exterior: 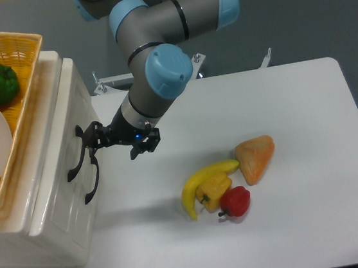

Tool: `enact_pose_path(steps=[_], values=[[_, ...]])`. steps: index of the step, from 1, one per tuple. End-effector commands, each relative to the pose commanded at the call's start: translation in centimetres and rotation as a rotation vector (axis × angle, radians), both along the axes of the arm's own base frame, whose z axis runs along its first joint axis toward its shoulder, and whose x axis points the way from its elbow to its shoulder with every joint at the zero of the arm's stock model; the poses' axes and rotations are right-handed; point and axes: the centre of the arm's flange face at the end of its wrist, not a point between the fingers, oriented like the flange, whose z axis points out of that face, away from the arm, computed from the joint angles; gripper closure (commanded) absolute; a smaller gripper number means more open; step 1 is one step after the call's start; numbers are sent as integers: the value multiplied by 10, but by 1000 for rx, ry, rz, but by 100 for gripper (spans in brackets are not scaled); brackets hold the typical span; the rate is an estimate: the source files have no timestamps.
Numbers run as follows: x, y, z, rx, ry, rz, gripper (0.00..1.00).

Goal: Slide open the top white drawer

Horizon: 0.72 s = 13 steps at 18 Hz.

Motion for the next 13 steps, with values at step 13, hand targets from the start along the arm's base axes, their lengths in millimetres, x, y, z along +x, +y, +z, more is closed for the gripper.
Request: enact_pose_path(steps=[13], values=[[7,5,-1,16,16,-44,0]])
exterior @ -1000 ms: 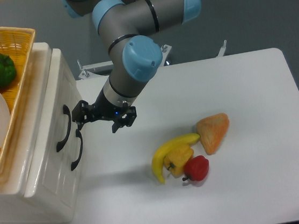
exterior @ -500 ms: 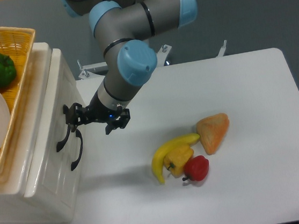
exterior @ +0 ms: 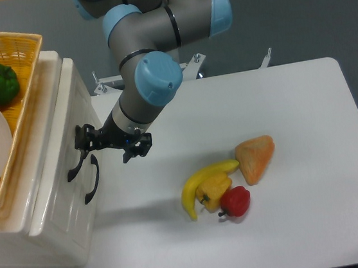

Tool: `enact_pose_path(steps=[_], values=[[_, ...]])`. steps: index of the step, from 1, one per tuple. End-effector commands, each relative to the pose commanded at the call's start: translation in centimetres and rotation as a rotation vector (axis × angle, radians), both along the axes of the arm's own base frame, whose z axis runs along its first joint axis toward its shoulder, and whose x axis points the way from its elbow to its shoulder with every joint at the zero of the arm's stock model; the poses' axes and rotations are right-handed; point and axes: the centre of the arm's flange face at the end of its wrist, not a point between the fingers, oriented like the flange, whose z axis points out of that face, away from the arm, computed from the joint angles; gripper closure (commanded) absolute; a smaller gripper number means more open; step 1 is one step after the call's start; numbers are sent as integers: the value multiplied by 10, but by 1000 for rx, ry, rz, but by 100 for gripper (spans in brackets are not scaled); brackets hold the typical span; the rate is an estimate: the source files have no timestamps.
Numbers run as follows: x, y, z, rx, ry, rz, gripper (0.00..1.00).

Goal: Slide open the top white drawer

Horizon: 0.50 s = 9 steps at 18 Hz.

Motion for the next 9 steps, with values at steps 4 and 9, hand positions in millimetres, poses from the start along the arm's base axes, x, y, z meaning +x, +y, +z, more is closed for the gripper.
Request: enact_pose_path(steps=[4,9], values=[[2,-1,0,8,4,-31,0],[4,-3,-3,-7,13,-37,0]])
